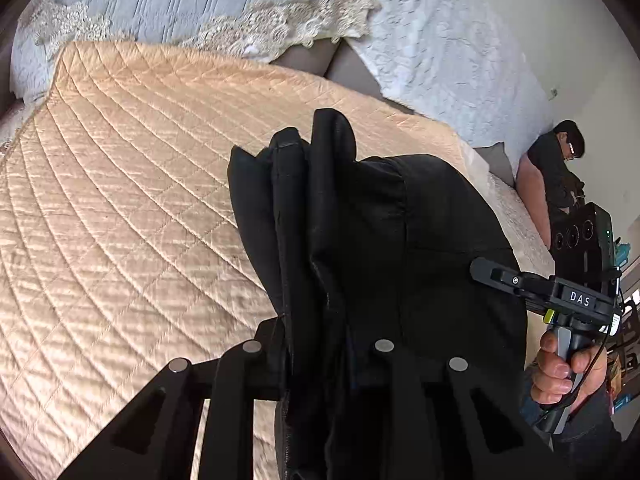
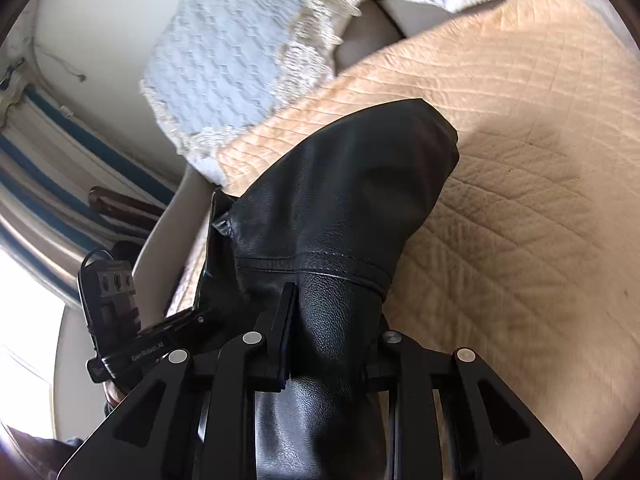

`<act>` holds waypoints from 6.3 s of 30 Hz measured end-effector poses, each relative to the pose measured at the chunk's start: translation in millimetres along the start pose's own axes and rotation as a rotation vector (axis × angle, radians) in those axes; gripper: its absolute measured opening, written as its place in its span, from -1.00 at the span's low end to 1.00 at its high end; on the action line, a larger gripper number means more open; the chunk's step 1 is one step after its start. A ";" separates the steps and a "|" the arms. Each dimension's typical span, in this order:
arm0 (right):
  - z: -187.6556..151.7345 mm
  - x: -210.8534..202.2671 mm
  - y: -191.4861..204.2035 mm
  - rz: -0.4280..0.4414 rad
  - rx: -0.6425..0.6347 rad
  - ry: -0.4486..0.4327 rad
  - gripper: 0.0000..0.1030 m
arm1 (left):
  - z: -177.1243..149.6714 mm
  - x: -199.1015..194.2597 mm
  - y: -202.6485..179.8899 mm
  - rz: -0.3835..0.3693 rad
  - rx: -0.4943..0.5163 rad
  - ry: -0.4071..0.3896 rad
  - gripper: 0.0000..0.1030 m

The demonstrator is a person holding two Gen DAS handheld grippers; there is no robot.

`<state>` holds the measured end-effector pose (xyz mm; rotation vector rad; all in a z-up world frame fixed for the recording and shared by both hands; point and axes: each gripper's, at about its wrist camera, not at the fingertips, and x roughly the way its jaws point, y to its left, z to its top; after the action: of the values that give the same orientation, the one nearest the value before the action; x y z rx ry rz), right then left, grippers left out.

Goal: Fold large clothes

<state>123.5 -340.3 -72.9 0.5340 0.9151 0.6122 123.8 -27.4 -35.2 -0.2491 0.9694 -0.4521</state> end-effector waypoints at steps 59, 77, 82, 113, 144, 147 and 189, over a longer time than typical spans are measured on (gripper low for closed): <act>91.8 156.9 75.8 -0.217 -0.381 0.084 -0.20 | 54.6 -8.1 120.2 0.187 -0.056 -0.136 -0.38; 199.4 262.6 40.1 -0.398 -0.327 0.036 -0.16 | 182.1 98.5 145.9 0.337 -0.040 -0.155 -0.34; 195.6 234.9 52.1 -0.372 -0.297 0.021 -0.14 | 176.1 77.8 134.5 0.349 -0.031 -0.166 -0.35; 11.1 99.2 122.5 -0.379 -0.396 -0.018 -0.03 | 9.2 -45.9 68.4 0.364 -0.061 -0.172 -0.01; -29.1 85.6 127.6 -0.403 -0.409 0.007 0.16 | -27.6 -45.6 50.0 0.489 -0.035 -0.114 0.34; -29.5 86.6 128.1 -0.400 -0.412 0.010 0.16 | -27.1 -46.5 50.7 0.493 -0.041 -0.115 0.34; -34.4 87.0 137.8 -0.392 -0.435 0.020 0.17 | -28.1 -58.2 40.7 0.535 -0.029 -0.132 0.34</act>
<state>99.7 -177.3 -48.4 -0.0448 0.8438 0.4397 82.6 36.0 -24.1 -0.0381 0.8722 0.0682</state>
